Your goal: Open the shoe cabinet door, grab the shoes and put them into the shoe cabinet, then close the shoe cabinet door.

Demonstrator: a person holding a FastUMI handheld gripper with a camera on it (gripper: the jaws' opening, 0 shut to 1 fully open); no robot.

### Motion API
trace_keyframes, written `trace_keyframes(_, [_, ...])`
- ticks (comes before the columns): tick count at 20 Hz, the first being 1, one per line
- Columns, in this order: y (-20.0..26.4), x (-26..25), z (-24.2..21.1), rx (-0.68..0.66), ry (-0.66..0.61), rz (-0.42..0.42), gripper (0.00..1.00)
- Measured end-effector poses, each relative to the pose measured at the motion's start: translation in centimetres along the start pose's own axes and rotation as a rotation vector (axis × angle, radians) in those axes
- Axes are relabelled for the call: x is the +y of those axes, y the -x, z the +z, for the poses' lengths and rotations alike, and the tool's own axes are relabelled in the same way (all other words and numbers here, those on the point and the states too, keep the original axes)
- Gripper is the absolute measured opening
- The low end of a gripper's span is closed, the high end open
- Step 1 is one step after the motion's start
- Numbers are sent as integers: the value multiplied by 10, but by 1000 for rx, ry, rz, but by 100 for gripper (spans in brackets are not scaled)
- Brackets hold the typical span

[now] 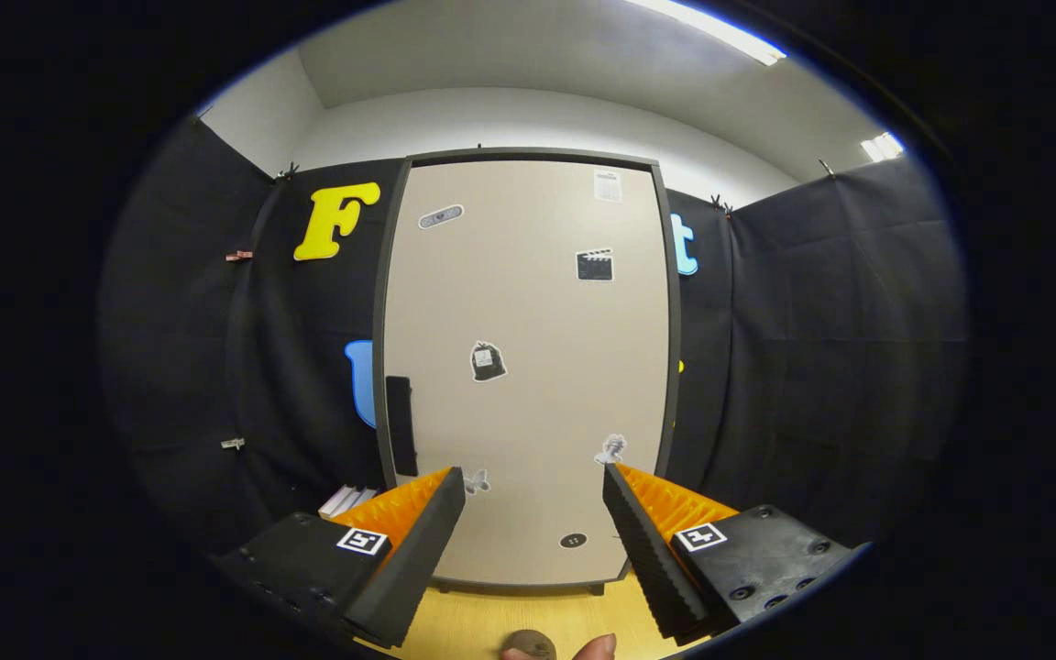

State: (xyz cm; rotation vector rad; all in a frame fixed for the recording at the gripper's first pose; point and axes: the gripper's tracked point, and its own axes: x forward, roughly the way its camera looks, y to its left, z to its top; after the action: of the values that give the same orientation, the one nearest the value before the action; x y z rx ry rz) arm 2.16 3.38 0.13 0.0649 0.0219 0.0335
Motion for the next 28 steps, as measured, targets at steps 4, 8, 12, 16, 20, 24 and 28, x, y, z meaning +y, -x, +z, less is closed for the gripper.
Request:
trace_keyframes(4, [-26, 45, 9, -13, -24, 58, 98])
trace_keyframes(8, [-63, 88, 2, -4, -50, 91, 97])
trace_keyframes(12, [-104, 118, -18, 27, -49, 99, 98])
trace_keyframes(16, [-140, 137, -33, 42, -55, 86, 98])
trace_keyframes(20, [-171, 147, -52, 68, -56, 60, 92])
trace_keyframes(24, [-188, 139, -64, 66, -51, -3, 60])
trace_keyframes(28, [-189, 139, -62, 44, -27, -21, 33])
